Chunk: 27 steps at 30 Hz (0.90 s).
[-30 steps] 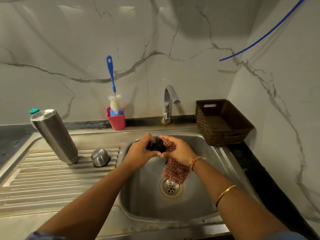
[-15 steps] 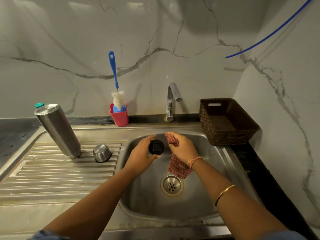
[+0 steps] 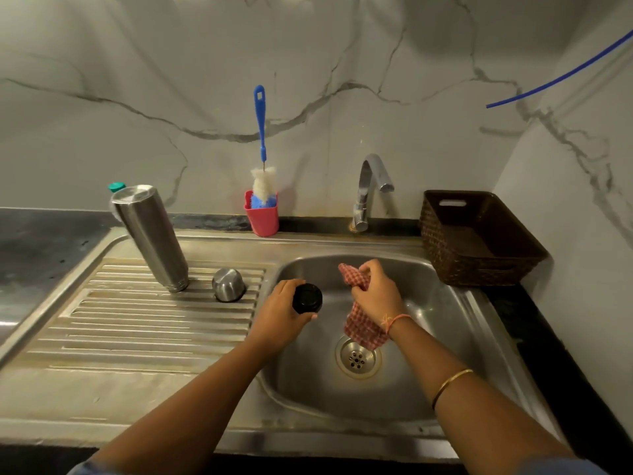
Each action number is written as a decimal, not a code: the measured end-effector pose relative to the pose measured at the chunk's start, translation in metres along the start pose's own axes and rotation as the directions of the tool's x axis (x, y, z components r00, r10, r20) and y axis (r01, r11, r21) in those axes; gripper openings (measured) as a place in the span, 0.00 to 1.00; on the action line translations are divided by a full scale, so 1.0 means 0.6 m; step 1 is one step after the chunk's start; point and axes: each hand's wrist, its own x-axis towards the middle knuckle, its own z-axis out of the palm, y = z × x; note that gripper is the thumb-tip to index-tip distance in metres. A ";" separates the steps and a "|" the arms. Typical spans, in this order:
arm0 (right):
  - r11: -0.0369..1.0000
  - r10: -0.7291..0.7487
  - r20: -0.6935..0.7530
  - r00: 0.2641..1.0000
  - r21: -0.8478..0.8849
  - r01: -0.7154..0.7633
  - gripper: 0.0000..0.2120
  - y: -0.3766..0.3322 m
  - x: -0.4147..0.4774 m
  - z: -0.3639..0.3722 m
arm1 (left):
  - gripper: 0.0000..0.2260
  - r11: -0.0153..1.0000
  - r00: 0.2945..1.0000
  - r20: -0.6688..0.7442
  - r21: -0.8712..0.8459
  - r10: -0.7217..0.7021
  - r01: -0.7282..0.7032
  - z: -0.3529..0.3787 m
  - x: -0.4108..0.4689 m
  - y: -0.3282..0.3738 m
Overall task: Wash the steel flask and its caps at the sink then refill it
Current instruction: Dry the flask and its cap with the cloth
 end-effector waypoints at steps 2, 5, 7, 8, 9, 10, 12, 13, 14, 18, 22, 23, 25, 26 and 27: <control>1.000 -0.009 -0.064 0.998 -0.001 0.009 0.09 -0.005 -0.004 0.015 | 0.27 1.000 1.000 -0.006 -0.025 0.002 -0.002 -0.020 -0.012 -0.026; 1.000 -0.003 -0.159 0.987 0.026 0.007 0.08 -0.019 -0.010 0.035 | 0.26 1.000 0.999 -0.036 -0.023 -0.018 0.017 -0.061 -0.026 -0.074; 0.999 0.016 -0.197 0.980 0.037 -0.009 0.09 -0.033 -0.011 0.050 | 0.26 0.999 0.998 -0.051 -0.033 -0.038 0.036 -0.091 -0.036 -0.107; 0.999 0.024 -0.203 0.979 0.035 -0.017 0.09 -0.040 -0.012 0.060 | 0.25 0.998 0.997 -0.059 -0.042 -0.050 0.047 -0.107 -0.041 -0.125; 0.999 0.031 -0.208 0.978 0.033 -0.025 0.09 -0.046 -0.012 0.069 | 0.25 0.997 0.996 -0.069 -0.050 -0.063 0.060 -0.123 -0.046 -0.141; 0.999 0.040 -0.215 0.976 0.036 -0.033 0.09 -0.051 -0.013 0.076 | 0.25 0.996 0.994 -0.082 -0.053 -0.073 0.069 -0.137 -0.049 -0.157; 0.998 0.065 -0.239 0.969 0.039 -0.057 0.09 -0.061 -0.013 0.096 | 0.25 0.995 0.993 -0.087 -0.057 -0.082 0.077 -0.167 -0.055 -0.193; 0.996 0.083 -0.249 0.965 0.037 -0.076 0.09 -0.066 -0.014 0.106 | 0.25 0.996 0.993 -0.081 -0.053 -0.080 0.076 -0.181 -0.058 -0.212; 0.995 0.099 -0.257 0.961 0.034 -0.094 0.09 -0.069 -0.015 0.114 | 0.25 0.996 0.994 -0.076 -0.043 -0.079 0.076 -0.192 -0.060 -0.230; 0.989 0.145 -0.299 0.943 0.019 -0.147 0.09 -0.079 -0.019 0.142 | 0.26 0.994 0.993 -0.060 -0.042 -0.099 0.097 -0.225 -0.064 -0.291; 0.980 0.190 -0.348 0.918 0.005 -0.201 0.09 -0.086 -0.023 0.158 | 0.26 0.989 0.994 -0.037 -0.104 -0.107 0.103 -0.235 -0.059 -0.323; 0.978 0.197 -0.354 0.914 0.003 -0.210 0.09 -0.087 -0.024 0.162 | 0.26 0.989 0.994 -0.027 -0.109 -0.106 0.103 -0.235 -0.057 -0.329; 0.976 0.203 -0.360 0.910 -0.002 -0.219 0.10 -0.090 -0.026 0.166 | 0.27 0.990 0.995 -0.004 -0.102 -0.096 0.095 -0.232 -0.051 -0.340; 0.974 0.209 -0.362 0.908 -0.003 -0.225 0.11 -0.090 -0.027 0.168 | 0.28 0.990 0.996 0.009 -0.103 -0.093 0.093 -0.231 -0.047 -0.344; 0.973 0.214 -0.366 0.906 -0.001 -0.231 0.11 -0.091 -0.028 0.169 | 0.28 0.990 0.996 0.018 -0.107 -0.092 0.094 -0.231 -0.043 -0.347</control>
